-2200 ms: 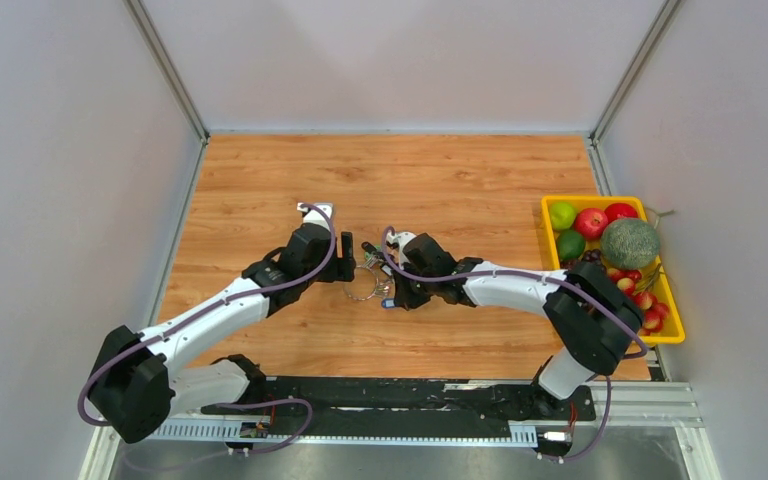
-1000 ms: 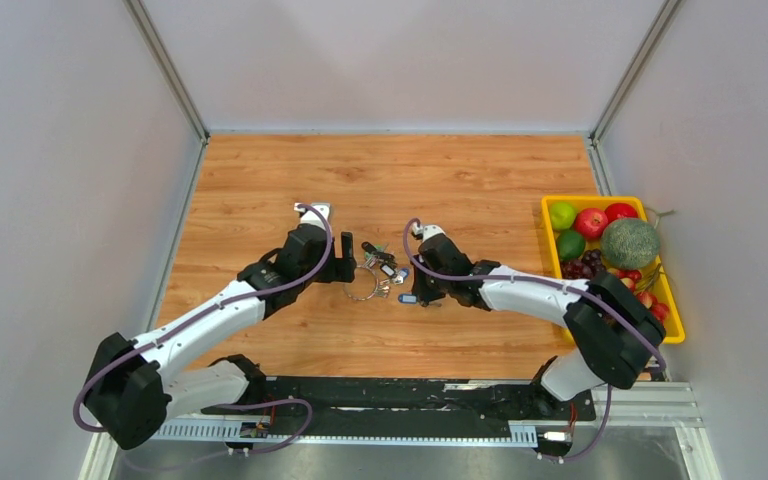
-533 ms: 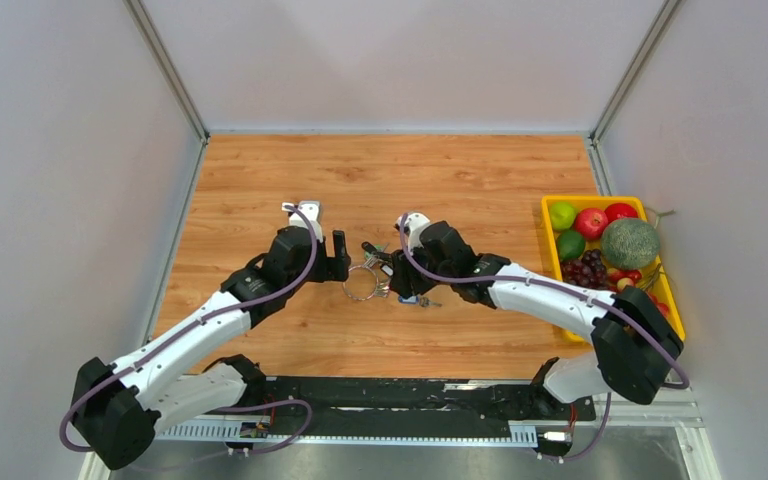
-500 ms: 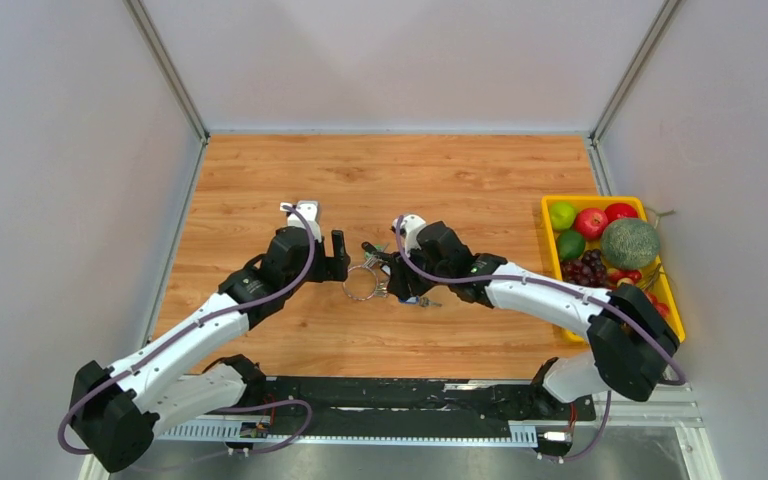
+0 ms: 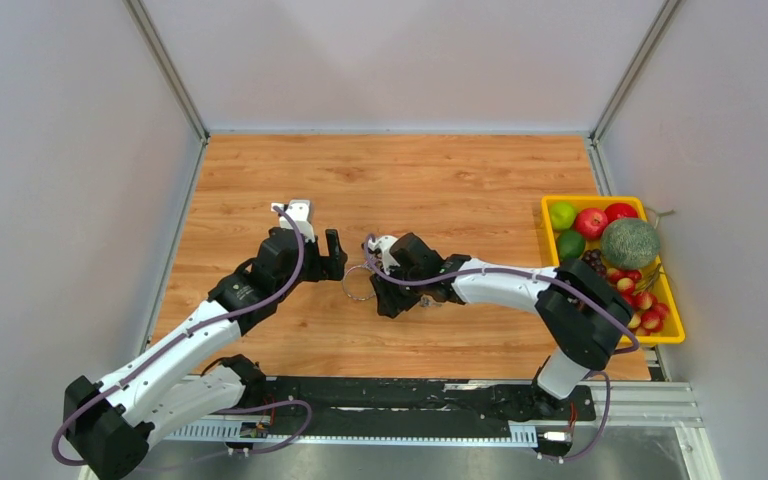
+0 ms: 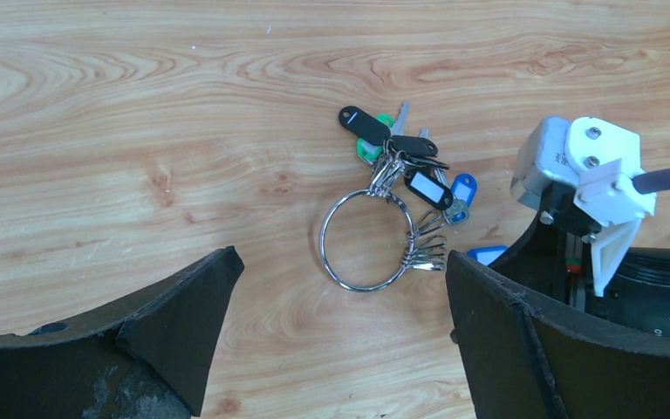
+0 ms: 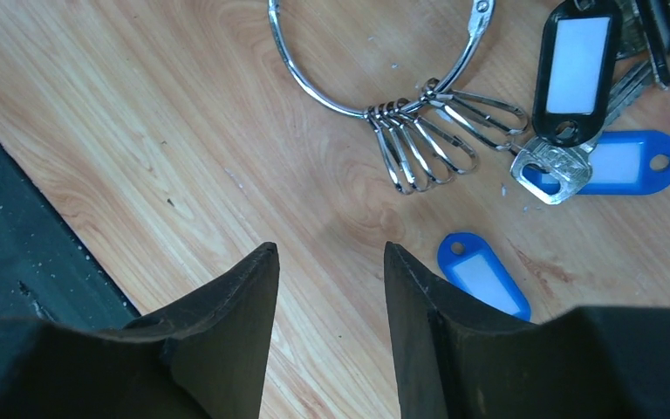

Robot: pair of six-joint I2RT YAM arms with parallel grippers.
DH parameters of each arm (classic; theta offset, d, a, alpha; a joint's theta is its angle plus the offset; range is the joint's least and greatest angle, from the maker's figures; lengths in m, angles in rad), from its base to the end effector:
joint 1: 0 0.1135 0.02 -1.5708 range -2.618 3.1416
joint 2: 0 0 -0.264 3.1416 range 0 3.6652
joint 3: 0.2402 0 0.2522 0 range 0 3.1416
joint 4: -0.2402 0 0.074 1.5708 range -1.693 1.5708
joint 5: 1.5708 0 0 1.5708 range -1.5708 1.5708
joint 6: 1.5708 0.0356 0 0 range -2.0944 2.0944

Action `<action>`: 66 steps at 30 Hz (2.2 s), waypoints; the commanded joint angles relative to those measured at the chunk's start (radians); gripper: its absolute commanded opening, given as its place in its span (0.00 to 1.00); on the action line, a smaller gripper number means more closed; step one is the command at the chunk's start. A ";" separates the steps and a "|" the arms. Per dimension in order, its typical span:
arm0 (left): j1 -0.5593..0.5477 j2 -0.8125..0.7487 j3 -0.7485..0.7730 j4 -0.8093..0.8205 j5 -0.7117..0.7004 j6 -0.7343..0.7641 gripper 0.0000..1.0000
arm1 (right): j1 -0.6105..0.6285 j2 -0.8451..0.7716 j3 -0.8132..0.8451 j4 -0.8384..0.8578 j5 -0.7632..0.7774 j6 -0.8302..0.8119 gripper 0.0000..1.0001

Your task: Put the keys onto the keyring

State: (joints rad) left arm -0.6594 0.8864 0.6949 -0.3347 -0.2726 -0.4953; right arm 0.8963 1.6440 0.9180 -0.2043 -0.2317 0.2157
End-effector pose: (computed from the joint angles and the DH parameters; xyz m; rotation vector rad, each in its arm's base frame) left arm 0.1629 -0.1141 0.2759 0.0069 2.1028 -0.4177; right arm 0.1980 0.2607 0.1719 -0.9715 2.4403 0.7189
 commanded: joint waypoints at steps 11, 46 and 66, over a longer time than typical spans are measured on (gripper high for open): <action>0.010 -0.015 0.011 -0.013 -0.008 0.016 1.00 | 0.004 0.110 0.096 0.009 0.085 0.034 0.51; 0.017 -0.015 0.005 -0.013 0.004 0.025 1.00 | 0.081 0.176 0.119 0.037 0.124 0.040 0.46; 0.017 -0.007 0.009 -0.012 0.006 0.027 1.00 | 0.081 0.187 0.109 0.017 0.280 0.050 0.36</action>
State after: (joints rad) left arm -0.6472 0.8864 0.6949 -0.3515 -0.2718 -0.4873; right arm 0.9749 1.8130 1.0363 -0.1516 -0.0040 0.2615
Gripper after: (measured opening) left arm 0.998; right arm 0.375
